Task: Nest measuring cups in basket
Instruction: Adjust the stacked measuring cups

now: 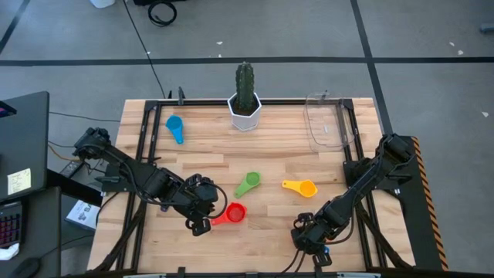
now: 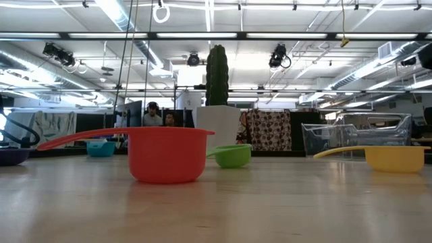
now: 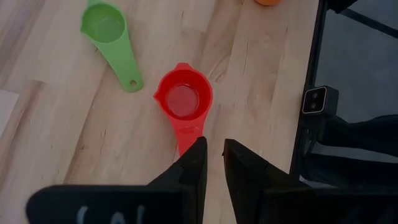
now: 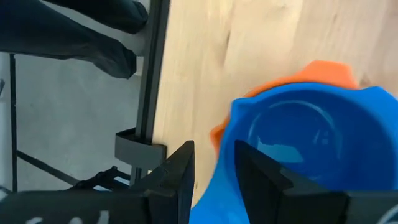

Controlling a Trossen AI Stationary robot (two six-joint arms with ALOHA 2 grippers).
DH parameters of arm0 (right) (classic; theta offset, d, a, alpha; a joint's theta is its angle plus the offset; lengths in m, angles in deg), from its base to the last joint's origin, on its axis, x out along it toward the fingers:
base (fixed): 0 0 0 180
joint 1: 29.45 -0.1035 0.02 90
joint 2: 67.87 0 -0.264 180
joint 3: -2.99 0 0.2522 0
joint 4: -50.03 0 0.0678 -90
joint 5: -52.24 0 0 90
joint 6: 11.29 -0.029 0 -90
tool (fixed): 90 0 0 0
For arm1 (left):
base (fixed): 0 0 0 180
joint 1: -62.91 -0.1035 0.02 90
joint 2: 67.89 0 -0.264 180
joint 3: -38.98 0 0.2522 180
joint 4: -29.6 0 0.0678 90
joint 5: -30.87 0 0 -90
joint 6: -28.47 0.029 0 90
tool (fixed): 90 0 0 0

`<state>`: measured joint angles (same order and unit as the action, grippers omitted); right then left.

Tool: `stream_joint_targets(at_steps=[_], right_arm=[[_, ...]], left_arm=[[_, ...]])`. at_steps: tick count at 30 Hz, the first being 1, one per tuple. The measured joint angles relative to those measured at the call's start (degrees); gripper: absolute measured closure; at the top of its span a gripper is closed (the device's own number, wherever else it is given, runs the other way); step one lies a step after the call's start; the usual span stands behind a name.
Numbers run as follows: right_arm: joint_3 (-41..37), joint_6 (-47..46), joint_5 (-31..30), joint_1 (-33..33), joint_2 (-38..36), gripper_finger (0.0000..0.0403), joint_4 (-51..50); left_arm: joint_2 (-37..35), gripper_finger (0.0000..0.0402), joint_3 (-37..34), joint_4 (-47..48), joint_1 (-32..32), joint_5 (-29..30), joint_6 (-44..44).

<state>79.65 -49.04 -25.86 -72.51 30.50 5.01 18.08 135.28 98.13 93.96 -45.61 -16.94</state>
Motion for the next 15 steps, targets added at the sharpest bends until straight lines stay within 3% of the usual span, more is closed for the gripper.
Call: stream_joint_targets(at_steps=[15], right_arm=[[0.00,0.28,-3.82,-1.12,0.00,0.0285,0.34]], left_arm=[[0.00,0.0342,0.00,0.00,0.00,0.02,-0.02]])
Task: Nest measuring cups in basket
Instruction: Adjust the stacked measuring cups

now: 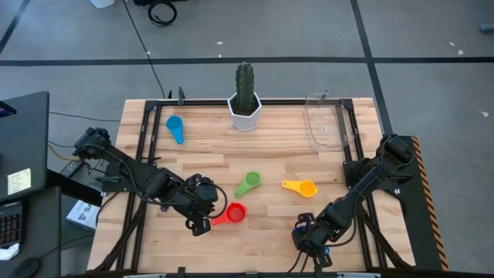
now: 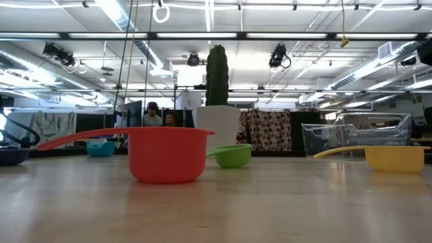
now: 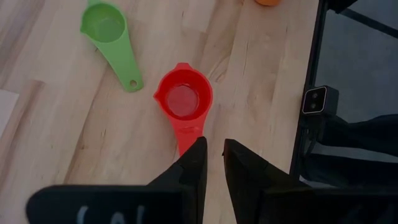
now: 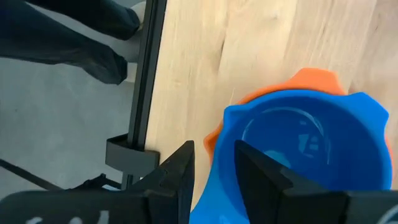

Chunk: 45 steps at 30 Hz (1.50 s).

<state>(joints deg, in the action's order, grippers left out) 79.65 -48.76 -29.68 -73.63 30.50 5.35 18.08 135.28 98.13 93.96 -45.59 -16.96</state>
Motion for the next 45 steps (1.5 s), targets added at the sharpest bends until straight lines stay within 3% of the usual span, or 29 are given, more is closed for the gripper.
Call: stream_joint_targets(at_steps=[17,32,41,45], right_arm=[[-2.88,-0.45,2.28,0.00,0.04,0.0285,1.97],[-3.17,3.04,-4.08,0.00,0.04,0.0287,0.34],[-4.79,3.64,-3.77,1.27,-0.13,0.0360,1.07],[-4.79,5.56,-3.76,2.31,-0.20,0.0364,1.93]], left_arm=[[0.00,0.0342,0.00,0.00,0.00,0.00,-0.19],[0.00,0.0342,0.00,-0.02,0.00,0.00,-0.33],[-0.01,0.0342,0.00,-0.02,0.00,0.00,-0.37],[-0.02,0.0342,0.00,-0.02,0.00,0.00,-0.35]])
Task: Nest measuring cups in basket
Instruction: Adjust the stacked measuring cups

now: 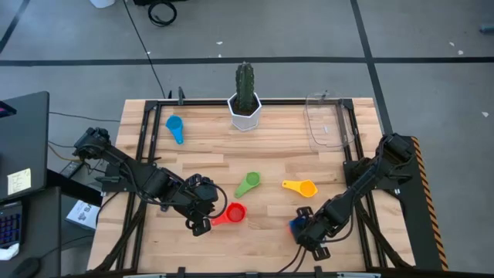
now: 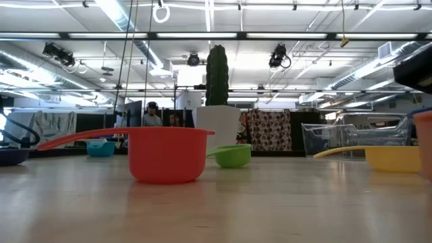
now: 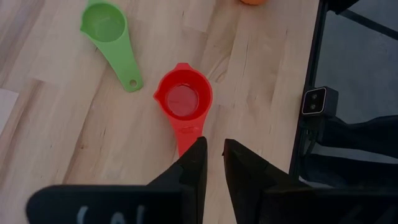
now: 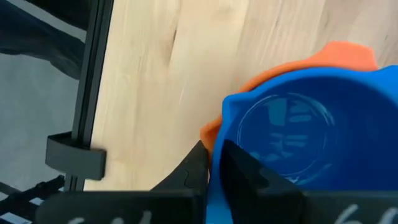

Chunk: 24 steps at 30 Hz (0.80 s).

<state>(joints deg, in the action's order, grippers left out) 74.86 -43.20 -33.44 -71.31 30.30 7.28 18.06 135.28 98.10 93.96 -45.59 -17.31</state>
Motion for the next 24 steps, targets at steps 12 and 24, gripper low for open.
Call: stream_joint_targets(at_steps=[12,24], right_arm=[[-0.04,11.82,0.20,8.67,0.13,0.0372,4.10],[-0.13,20.38,2.70,18.93,0.20,0.0373,6.03]], left_arm=[[0.02,0.0342,0.00,0.02,0.00,0.00,0.00],[0.00,0.0342,0.00,0.76,0.00,-0.02,0.39]])
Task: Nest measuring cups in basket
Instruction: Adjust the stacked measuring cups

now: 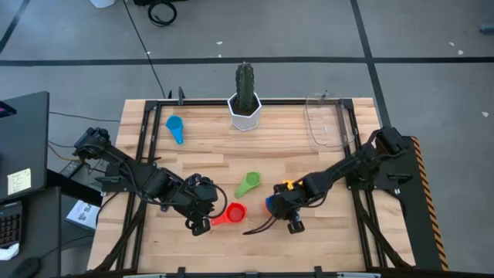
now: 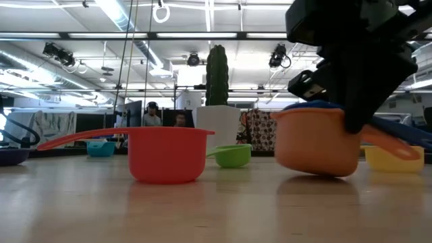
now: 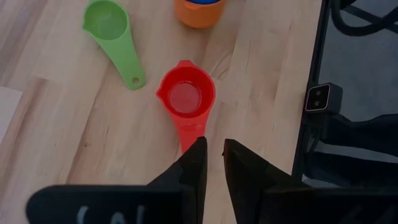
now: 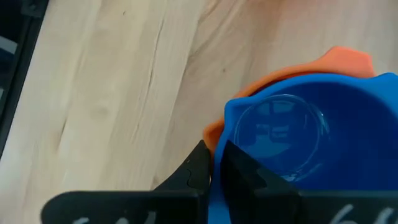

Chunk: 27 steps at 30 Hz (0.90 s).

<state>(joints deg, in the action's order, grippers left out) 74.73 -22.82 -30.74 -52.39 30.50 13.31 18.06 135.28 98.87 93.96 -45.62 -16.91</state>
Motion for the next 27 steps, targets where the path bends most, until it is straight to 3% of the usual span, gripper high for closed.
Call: stream_joint_targets(at_steps=[10,16,20,27], right_arm=[[0.00,0.78,0.59,0.72,0.00,0.0371,0.41],[-0.26,-0.25,3.46,0.46,0.31,0.0307,0.23],[-0.24,-3.43,4.16,0.48,0.31,0.0290,1.24],[0.26,-8.00,12.70,1.54,0.20,0.0288,7.76]], left_arm=[[0.00,0.0342,0.00,0.11,0.00,0.00,0.20],[0.00,0.0342,0.00,0.11,0.00,0.00,0.17],[0.00,0.0342,0.00,0.11,0.00,-0.02,0.17],[0.00,0.0342,0.00,0.13,0.00,-0.69,0.17]])
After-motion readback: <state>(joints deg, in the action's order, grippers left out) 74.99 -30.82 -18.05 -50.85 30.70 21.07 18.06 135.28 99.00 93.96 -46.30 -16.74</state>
